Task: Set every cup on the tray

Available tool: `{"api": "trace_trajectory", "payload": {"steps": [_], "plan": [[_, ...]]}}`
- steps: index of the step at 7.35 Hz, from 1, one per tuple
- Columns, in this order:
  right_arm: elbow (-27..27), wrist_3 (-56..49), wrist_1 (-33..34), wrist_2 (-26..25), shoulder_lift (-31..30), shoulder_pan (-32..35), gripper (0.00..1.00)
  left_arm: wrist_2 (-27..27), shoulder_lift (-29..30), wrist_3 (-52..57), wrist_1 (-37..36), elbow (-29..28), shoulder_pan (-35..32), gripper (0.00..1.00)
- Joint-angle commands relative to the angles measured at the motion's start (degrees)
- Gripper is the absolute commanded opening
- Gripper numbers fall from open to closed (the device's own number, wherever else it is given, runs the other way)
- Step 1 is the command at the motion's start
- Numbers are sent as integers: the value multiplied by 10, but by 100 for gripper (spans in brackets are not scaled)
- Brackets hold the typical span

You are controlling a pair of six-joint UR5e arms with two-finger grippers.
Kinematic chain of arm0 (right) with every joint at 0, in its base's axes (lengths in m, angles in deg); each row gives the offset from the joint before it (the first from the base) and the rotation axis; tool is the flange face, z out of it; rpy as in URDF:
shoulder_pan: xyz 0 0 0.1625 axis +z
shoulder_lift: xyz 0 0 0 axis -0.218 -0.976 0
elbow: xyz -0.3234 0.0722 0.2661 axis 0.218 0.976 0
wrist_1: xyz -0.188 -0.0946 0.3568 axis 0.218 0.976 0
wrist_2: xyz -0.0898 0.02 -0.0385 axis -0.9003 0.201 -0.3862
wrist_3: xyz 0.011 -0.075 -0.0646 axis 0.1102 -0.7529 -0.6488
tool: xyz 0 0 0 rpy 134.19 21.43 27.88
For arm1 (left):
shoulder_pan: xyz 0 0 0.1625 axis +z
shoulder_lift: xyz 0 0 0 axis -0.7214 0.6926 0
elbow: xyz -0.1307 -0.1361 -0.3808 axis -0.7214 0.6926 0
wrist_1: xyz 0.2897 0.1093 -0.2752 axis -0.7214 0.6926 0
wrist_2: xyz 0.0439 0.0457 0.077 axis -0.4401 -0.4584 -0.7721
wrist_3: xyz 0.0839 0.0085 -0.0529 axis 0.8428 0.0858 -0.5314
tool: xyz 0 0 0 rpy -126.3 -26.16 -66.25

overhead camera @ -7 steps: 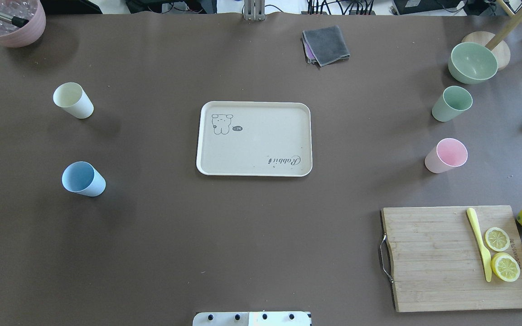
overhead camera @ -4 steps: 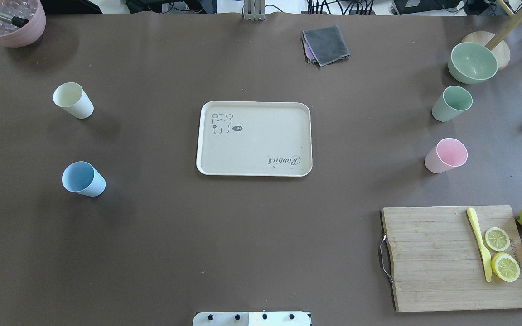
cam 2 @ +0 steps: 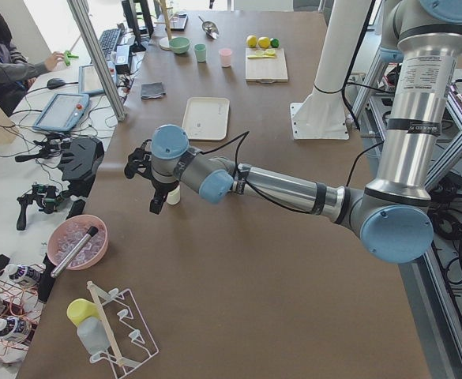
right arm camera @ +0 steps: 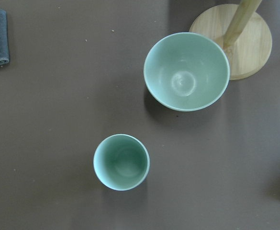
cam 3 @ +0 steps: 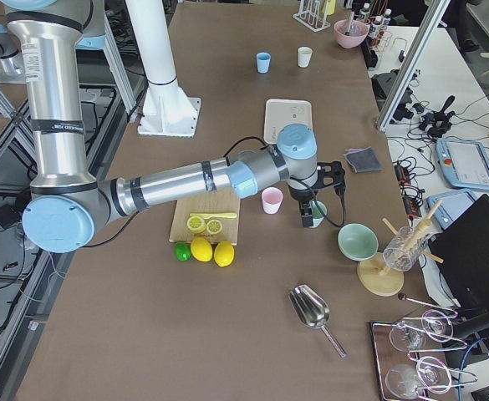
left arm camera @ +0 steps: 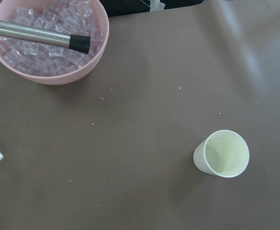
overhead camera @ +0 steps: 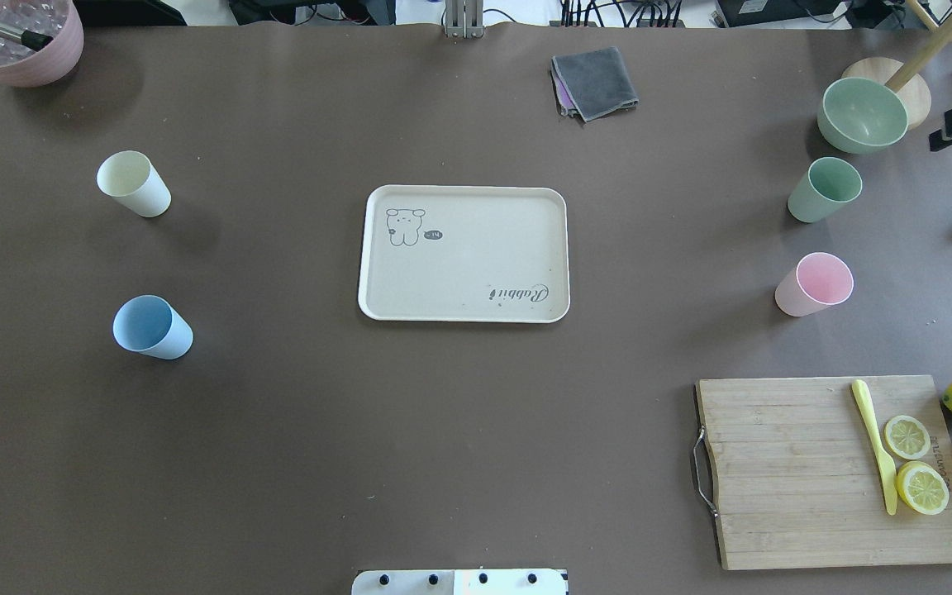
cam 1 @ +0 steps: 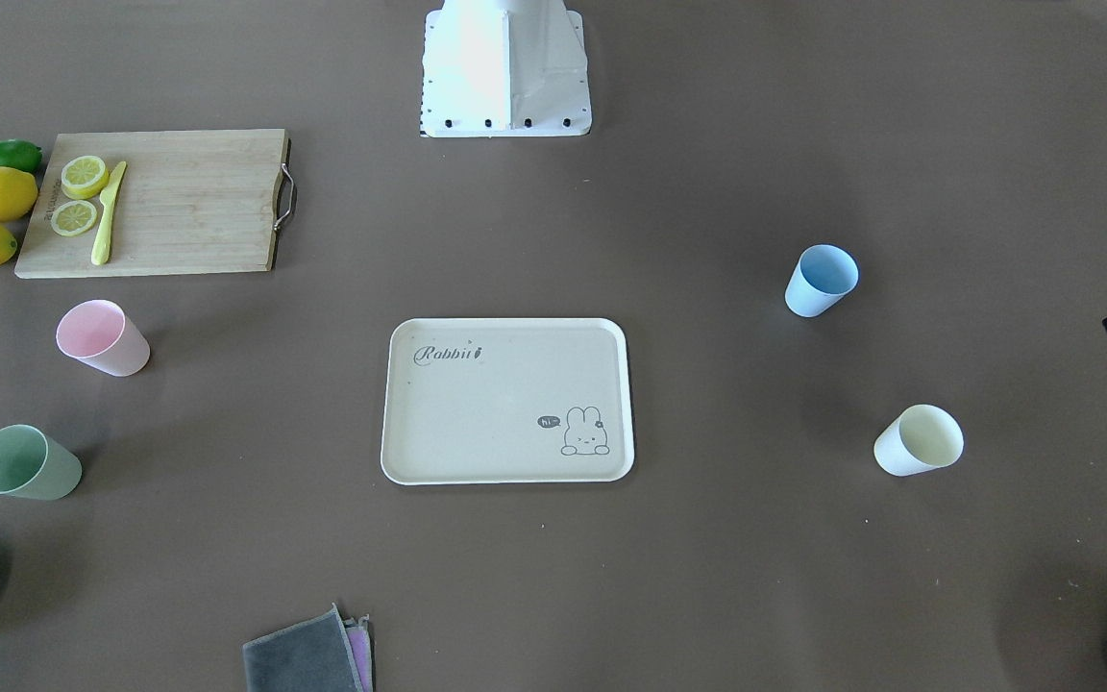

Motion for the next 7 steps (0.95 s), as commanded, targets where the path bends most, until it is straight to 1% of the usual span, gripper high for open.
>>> {"api": "trace_trajectory", "payload": {"steps": [1,2,3,4,5,7], "plan": [[2,73,-3,-39,30,-62,100,-5,57,-24,63,-110,40,98],[0,73,-4,-39,29,-62,100,-28,61,-54,104,-134,76,98],[1,72,-4,-39,28,-62,100,-81,68,-98,127,-135,110,97],[1,72,-5,-43,28,-62,100,-115,70,-103,143,-151,134,97],[1,71,-5,-43,28,-62,100,-124,71,-104,167,-172,138,97],[2,71,-5,-45,28,-62,100,-125,75,-104,173,-184,145,87]]}}
